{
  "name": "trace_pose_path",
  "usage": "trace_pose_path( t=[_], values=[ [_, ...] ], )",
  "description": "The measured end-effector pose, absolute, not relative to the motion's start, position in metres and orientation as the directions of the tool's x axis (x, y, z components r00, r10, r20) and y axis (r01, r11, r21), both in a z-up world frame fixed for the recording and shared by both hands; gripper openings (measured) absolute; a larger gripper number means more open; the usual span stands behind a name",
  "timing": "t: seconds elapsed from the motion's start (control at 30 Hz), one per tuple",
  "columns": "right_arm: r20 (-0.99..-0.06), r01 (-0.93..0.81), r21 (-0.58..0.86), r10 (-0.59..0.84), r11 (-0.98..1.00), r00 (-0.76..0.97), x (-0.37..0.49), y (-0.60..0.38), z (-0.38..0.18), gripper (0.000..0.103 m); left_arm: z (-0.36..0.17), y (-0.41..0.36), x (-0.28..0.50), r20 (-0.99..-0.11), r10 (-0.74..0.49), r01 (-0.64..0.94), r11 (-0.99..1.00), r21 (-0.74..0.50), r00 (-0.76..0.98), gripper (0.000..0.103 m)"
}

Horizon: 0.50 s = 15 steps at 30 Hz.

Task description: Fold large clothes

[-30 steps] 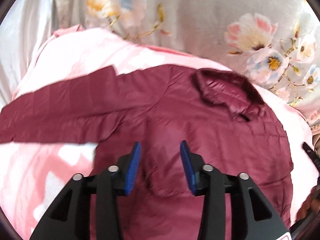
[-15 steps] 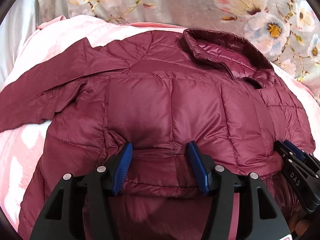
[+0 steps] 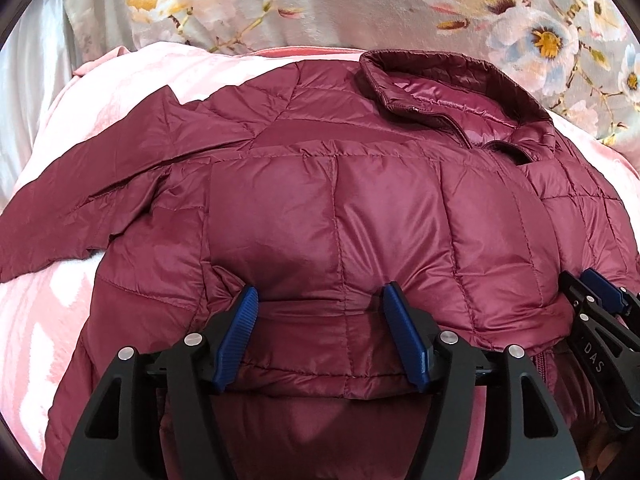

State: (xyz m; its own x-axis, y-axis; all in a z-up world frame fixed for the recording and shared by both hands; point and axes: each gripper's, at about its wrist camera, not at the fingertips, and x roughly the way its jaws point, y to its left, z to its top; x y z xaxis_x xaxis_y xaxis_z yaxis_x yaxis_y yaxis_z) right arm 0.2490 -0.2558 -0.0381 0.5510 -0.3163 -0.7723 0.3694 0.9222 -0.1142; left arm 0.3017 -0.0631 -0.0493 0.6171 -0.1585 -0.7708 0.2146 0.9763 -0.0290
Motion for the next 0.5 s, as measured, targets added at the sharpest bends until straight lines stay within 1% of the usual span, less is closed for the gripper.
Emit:
trace_pose_path(
  t=[0.07,0.1,0.2,0.27,0.3,0.37,0.43,0.5],
  values=[
    [-0.772,0.370,-0.118,-0.320,0.922,0.549,0.249,-0.256,-0.038,0.032,-0.049,-0.062,0.302,-0.769,-0.171,0.216,0.975,-0.043,0.616,0.065],
    [-0.772,0.370,-0.117,-0.319,0.922,0.550,0.249,-0.256,-0.038,0.033,-0.047,-0.058,0.302,-0.765,-0.198,0.219,0.973,-0.076,0.613,0.066],
    [-0.768,0.386,-0.087,-0.309,0.918,0.561,0.246,-0.258,-0.031,0.033,-0.038,-0.032,0.300,-0.750,-0.267,0.195,0.963,-0.185,0.605,0.066],
    [-0.745,0.380,-0.014,-0.263,0.925,0.613,0.236,-0.251,-0.012,0.033,-0.027,-0.005,0.297,-0.745,-0.278,0.159,0.960,-0.229,0.606,0.067],
    [-0.734,0.367,0.006,-0.245,0.930,0.633,0.234,-0.245,-0.004,0.033,-0.019,0.017,0.295,-0.733,-0.283,0.131,0.957,-0.259,0.618,0.070],
    [-0.727,0.313,0.012,-0.207,0.950,0.655,0.237,-0.222,0.008,0.034,-0.010,0.059,0.296,-0.723,-0.268,0.071,0.954,-0.291,0.637,0.075],
    [-0.747,0.257,0.011,-0.163,0.966,0.645,0.245,-0.203,0.005,0.034,-0.009,0.109,0.303,-0.732,-0.234,-0.015,0.948,-0.317,0.639,0.075],
    [-0.769,0.236,-0.008,-0.157,0.972,0.620,0.253,-0.190,-0.006,0.034,-0.015,0.163,0.315,-0.756,-0.194,-0.122,0.933,-0.340,0.625,0.075]
  ],
)
